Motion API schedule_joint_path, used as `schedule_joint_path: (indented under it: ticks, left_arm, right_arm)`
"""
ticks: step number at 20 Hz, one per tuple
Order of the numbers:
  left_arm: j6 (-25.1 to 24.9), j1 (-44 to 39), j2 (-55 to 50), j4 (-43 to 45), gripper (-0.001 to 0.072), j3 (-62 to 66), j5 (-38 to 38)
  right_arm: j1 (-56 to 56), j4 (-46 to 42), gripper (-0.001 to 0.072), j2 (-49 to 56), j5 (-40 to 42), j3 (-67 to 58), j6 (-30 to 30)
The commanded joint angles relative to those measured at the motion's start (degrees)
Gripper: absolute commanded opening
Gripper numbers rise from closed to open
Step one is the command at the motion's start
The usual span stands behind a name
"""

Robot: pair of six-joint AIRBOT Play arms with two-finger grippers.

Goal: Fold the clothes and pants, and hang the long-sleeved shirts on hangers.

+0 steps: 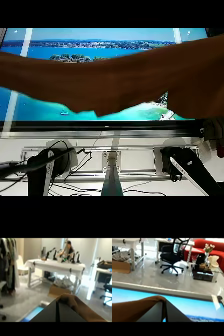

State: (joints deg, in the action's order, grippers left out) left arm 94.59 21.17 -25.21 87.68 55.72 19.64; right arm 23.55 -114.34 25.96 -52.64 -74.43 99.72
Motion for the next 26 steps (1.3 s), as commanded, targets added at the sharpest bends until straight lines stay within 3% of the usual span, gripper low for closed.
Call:
schedule_joint_path:
  ticks: [1,3,5,8,12,15,16,17,18,19,22,24,26]
  left_arm:
    - [0.57,-0.98,-7.93,-6.08,0.0013,-0.02,9.4]
    - [-2.05,-5.29,-16.02,-6.32,0.0013,-0.02,16.48]
    - [-4.09,-10.67,-25.05,-6.36,0.0014,-0.02,18.82]
    - [-3.89,-16.48,-35.71,-6.36,0.0014,0.0,12.28]
    - [2.71,-18.99,-42.97,-6.36,0.0014,0.0,-0.09]
    - [2.78,-18.97,-45.27,-6.34,0.0015,-0.02,-0.57]
    - [2.75,-18.97,-45.75,-6.34,0.006,-0.02,0.66]
    - [2.75,-18.97,-46.01,-6.34,0.0283,-0.02,2.12]
    - [2.75,-18.97,-46.1,-6.34,0.0603,-0.02,4.04]
    - [2.71,-18.93,-46.03,-6.29,0.0713,-0.02,6.29]
    - [2.69,-17.53,-45.4,-6.27,0.0708,-0.02,17.99]
    - [-1.33,-16.44,-44.26,-5.16,0.0695,-0.02,27.65]
    - [-6.56,-15.91,-43.56,-4.83,0.0579,-0.02,38.51]
  right_arm:
    - [0.0,0.13,0.0013,3.85,-12.39,0.0,1.36]
    - [0.0,0.11,0.0012,10.99,-18.18,0.31,1.07]
    - [0.0,0.09,0.0012,18.56,-17.94,1.05,1.05]
    - [0.0,-0.13,0.0012,30.58,-11.3,1.22,1.11]
    - [-3.06,0.46,0.0012,42.23,-2.1,1.22,3.34]
    - [-8.39,2.71,0.0012,46.75,-0.57,1.22,3.3]
    - [-10.27,3.76,0.0012,47.5,-0.26,1.22,3.3]
    - [-12.2,4.66,0.0012,47.93,-0.22,1.22,3.28]
    - [-13.92,5.44,0.0012,48.04,-0.24,1.22,3.28]
    - [-15.65,6.34,0.0012,47.98,-0.26,1.22,3.26]
    - [-19.23,7.67,0.0012,47.98,-1.22,1.22,3.13]
    - [-20.44,8.28,0.0012,47.98,-2.6,1.22,3.06]
    - [-20.41,8.24,0.0012,47.98,-3.32,1.22,1.97]
